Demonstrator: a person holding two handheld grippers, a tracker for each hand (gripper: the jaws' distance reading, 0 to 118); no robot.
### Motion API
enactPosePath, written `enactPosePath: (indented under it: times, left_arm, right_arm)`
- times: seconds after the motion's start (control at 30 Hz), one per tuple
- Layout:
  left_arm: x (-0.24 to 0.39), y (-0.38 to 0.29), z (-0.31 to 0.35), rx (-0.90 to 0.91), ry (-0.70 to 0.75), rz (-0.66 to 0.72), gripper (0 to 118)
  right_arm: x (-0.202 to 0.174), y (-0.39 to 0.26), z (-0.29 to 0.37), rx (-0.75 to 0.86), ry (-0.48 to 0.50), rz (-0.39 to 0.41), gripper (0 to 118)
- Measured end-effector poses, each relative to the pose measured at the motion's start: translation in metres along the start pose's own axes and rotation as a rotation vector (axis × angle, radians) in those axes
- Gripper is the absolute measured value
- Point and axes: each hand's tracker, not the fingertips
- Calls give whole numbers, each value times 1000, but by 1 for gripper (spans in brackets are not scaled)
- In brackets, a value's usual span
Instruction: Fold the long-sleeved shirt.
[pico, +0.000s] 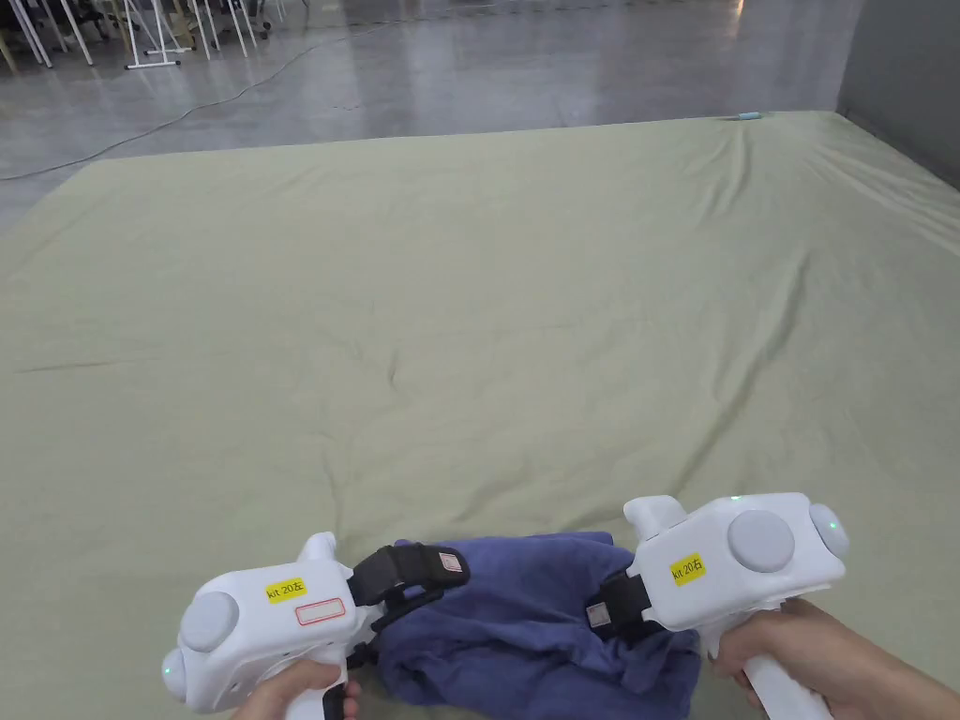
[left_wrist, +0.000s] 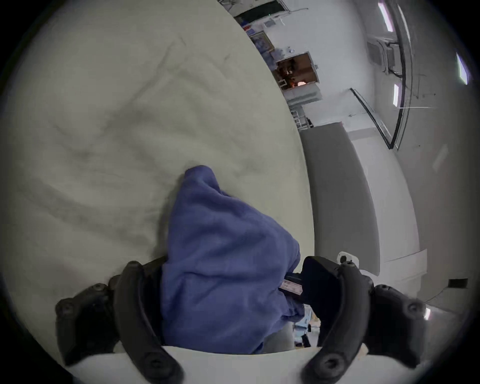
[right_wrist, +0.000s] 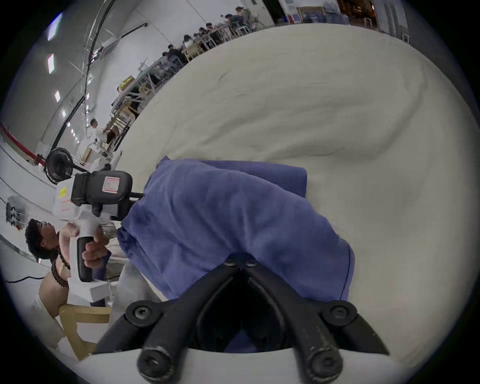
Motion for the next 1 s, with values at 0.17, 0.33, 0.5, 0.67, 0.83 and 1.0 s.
enactPosePath:
  times: [0.17,0.33,0.5,0.67,0.83,1.0]
  left_arm:
    - [-37,48,47,39,153,-149,3]
    - [-22,66,42,44,129,-221,3]
    - [-3,91,40,60,67,-246,3]
    - [-16,134,82,114,72,-255,3]
    - [-65,208,197,233,155,-262,3]
    - [-136,267,326,313,259,-257,3]
  right_arm:
    - [-6,-2,0,3,-18,20,0]
    - [-16,-2,3,10,-52,28,0]
    - [-52,7,10,42,-180,163,0]
    - [-103,31,7,188,-167,244,0]
    - [-180,72,-33,246,-111,345,0]
    - [-268,107,-112,294,-22,422,0]
